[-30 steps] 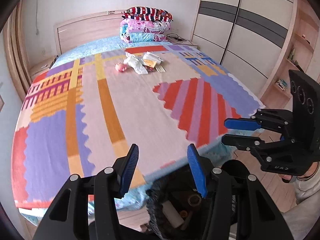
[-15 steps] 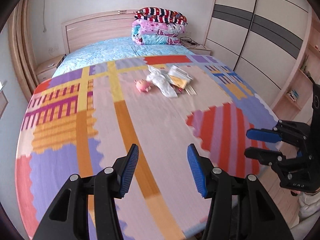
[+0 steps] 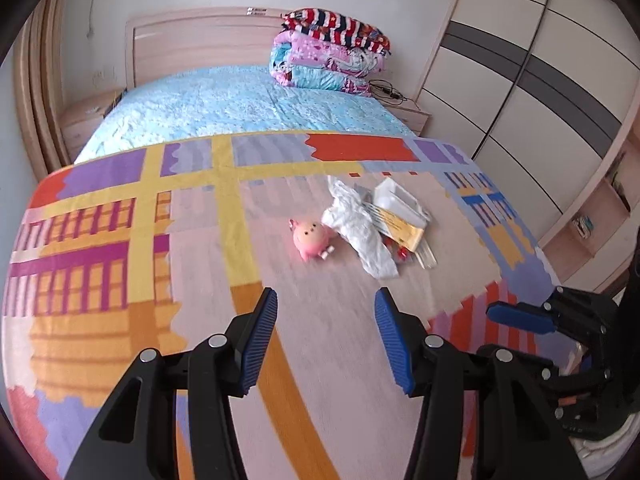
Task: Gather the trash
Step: 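Grasp the white plastic wrap with the right gripper while the left gripper grasps the pink toy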
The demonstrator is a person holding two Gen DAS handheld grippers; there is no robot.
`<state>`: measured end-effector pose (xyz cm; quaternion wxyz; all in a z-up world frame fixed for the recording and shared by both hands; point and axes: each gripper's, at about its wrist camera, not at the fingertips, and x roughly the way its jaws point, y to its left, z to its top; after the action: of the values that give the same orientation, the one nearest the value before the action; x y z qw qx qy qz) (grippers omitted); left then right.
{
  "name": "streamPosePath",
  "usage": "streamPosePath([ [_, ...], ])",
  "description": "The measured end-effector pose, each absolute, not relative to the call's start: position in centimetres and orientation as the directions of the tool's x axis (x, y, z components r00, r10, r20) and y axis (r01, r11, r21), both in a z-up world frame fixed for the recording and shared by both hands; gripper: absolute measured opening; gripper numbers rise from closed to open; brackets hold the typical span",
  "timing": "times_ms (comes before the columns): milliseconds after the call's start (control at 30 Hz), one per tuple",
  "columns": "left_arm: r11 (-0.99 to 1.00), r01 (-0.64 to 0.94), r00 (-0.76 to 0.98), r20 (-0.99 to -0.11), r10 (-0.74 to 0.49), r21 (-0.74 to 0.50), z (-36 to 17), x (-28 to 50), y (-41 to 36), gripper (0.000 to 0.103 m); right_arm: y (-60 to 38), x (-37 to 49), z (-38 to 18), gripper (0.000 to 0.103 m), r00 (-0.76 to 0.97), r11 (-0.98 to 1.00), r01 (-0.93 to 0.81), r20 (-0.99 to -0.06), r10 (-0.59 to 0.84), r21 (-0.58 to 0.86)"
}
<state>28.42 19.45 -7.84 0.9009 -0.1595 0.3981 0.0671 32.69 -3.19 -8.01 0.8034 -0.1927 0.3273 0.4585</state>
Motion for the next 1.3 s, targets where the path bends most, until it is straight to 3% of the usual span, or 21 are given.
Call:
streamPosePath([
  [333, 0.920, -0.252, 0.672, -0.739, -0.058, -0.301, -10.0, 32.4, 21.3, 0.049, -0.5, 36.3, -9.6, 0.031, 0.331, 0.507, -0.861, -0.716, 0.614, 0.037],
  [400, 0.922, -0.267, 0.664, -0.747, -0.034, -0.280, -10.3, 33.1, 21.4, 0.049, 0.1, 36.5, -9.8, 0.031, 0.361, 0.516, -0.856, -0.718, 0.595, -0.003],
  [467, 0.929, -0.271, 0.652, -0.758, -0.016, -0.253, -10.6, 33.6, 21.2, 0.049, 0.8, 36.9, -10.1, 0.039, 0.384, 0.521, -0.853, -0.724, 0.572, -0.041],
  [833, 0.926, -0.272, 0.632, -0.774, -0.033, -0.261, -11.7, 35.4, 21.8, 0.046, 2.9, 38.7, -11.3, 0.038, 0.415, 0.549, -0.832, -0.745, 0.523, -0.078],
  [900, 0.926, -0.274, 0.633, -0.774, -0.030, -0.260, -11.8, 35.5, 21.8, 0.034, 3.1, 38.9, -11.6, 0.035, 0.418, 0.554, -0.828, -0.750, 0.513, -0.083],
  [933, 0.926, -0.272, 0.632, -0.774, -0.034, -0.263, -11.9, 35.6, 21.7, 0.033, 3.1, 39.1, -11.7, 0.027, 0.416, 0.557, -0.827, -0.754, 0.509, -0.081],
  [1133, 0.932, -0.261, 0.648, -0.762, -0.023, -0.251, -11.9, 35.3, 21.5, 0.030, 2.8, 39.6, -11.9, 0.005, 0.413, 0.576, -0.815, -0.761, 0.501, -0.063],
  [1300, 0.929, -0.275, 0.657, -0.754, -0.006, -0.247, -11.1, 34.1, 21.9, 0.030, 1.8, 39.7, -10.6, 0.001, 0.406, 0.595, -0.804, -0.737, 0.541, -0.006],
])
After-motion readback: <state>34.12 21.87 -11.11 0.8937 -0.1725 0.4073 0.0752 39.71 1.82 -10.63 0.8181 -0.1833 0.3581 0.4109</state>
